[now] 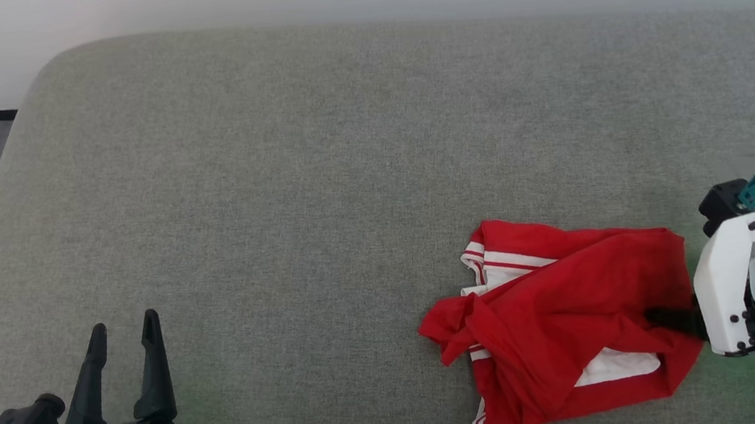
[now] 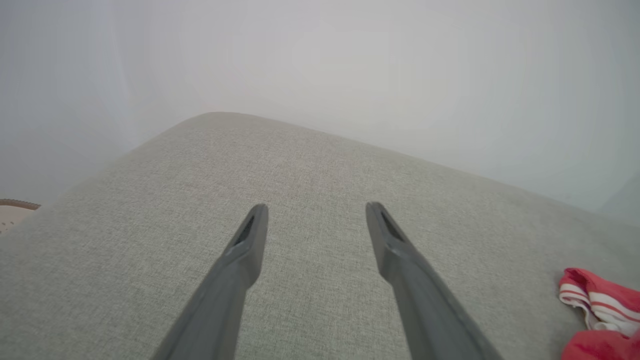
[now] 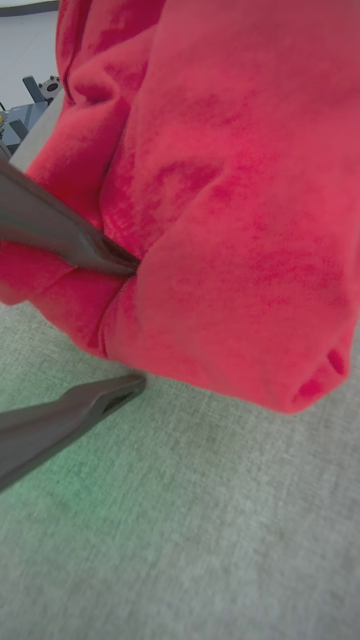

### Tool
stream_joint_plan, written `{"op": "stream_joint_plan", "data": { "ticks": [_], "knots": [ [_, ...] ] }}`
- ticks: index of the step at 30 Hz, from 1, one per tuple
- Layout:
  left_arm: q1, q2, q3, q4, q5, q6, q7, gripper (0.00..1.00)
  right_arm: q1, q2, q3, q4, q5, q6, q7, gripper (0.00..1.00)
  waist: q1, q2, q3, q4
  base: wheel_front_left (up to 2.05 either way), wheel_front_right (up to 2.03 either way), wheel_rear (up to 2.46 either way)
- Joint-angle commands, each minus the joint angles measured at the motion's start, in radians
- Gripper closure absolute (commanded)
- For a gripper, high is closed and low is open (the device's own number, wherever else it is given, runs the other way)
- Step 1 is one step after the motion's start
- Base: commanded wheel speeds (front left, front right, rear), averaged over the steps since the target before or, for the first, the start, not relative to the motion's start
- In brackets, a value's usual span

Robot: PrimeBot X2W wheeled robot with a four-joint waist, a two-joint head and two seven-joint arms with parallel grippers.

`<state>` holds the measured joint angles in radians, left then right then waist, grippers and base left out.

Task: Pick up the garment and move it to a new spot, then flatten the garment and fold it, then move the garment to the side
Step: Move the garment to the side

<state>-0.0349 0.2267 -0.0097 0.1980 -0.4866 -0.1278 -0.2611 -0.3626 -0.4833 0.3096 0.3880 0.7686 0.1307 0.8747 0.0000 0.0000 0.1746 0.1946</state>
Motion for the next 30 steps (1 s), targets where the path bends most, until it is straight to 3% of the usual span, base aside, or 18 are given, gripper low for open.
{"op": "stream_joint_plan", "data": {
  "ticks": [1, 2, 18, 30],
  "knots": [
    [-0.018, 0.002, -0.002, 0.003, -0.007, -0.003, -0.005, 0.0, 0.017, 0.045, 0.041, 0.025, 0.009, 0.0, 0.022, 0.5, 0.0, 0.0, 0.012, 0.005, 0.0, 0.0, 0.0],
    [-0.023, 0.001, -0.004, 0.004, -0.009, -0.003, -0.005, 0.0, 0.012, 0.047, 0.045, 0.022, 0.015, 0.0, 0.024, 1.0, 0.0, 0.0, 0.016, 0.005, 0.0, 0.0, 0.0],
    [-0.102, 0.016, -0.041, -0.022, -0.005, -0.003, -0.005, 0.0, -0.097, -0.079, -0.066, -0.061, -0.044, 0.0, -0.046, 1.0, 0.0, 0.0, 0.043, -0.077, 0.0, 0.0, 0.0],
    [-0.2, 0.031, -0.142, -0.041, 0.003, -0.003, -0.005, 0.0, -0.195, -0.174, -0.165, -0.003, -0.12, 0.0, -0.094, 1.0, 0.0, 0.0, 0.085, -0.169, 0.0, 0.0, 0.0]
  ]
}}
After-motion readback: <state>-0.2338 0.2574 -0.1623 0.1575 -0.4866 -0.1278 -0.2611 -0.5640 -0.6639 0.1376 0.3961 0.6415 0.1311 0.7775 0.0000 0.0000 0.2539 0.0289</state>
